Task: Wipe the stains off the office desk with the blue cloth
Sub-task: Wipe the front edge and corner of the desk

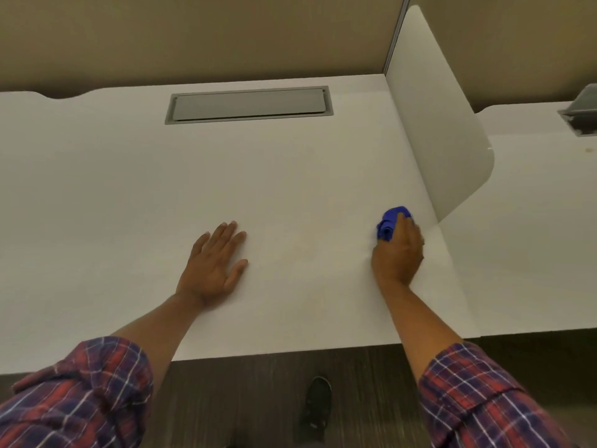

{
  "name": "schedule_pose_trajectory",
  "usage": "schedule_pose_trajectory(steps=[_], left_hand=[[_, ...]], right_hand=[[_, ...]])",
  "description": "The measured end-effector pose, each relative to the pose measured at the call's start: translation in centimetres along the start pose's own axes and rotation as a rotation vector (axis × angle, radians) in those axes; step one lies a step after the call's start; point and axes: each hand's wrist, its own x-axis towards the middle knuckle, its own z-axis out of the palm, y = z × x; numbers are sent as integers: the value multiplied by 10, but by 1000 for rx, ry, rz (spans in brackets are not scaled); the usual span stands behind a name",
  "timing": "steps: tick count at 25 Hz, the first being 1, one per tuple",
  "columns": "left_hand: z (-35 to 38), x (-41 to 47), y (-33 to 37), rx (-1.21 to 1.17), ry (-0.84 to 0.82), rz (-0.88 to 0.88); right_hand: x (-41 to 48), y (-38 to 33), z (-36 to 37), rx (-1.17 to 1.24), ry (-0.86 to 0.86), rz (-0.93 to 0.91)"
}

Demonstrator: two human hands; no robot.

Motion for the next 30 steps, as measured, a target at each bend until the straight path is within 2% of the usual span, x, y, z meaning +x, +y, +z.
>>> schedule_pose_trajectory(steps=[2,5,7,8,10,12,15,18,20,24,30], left_hand=[[0,1,-1,-2,6,-1],[2,0,-1,-6,4,-2],[1,0,-2,-15,17,3],[1,0,-1,-16,26,3],[1,0,1,-15,37,2],[3,0,0,-19,49,11],[5,1,-2,-19,71,22],[6,2,-2,-29,90,28],[5,4,-1,-27,78,38],[-1,4,2,-30,33,19],[-13,1,3,-89,-27,6]], right_hand=[[-37,-38,27,122,-147,-283],[-67,-66,46,118,-438,-701],[-42,-55,42,62,-440,-838],[-21,-46,38,39,-386,-795],[36,-25,28,-10,-240,-529],[92,-5,16,-96,-202,-309],[143,3,14,-113,-192,-203],[150,-17,28,-76,-109,-72],[135,-30,39,-84,-104,-73],[72,-58,61,1,-290,-278],[-40,-109,72,64,-418,-444]])
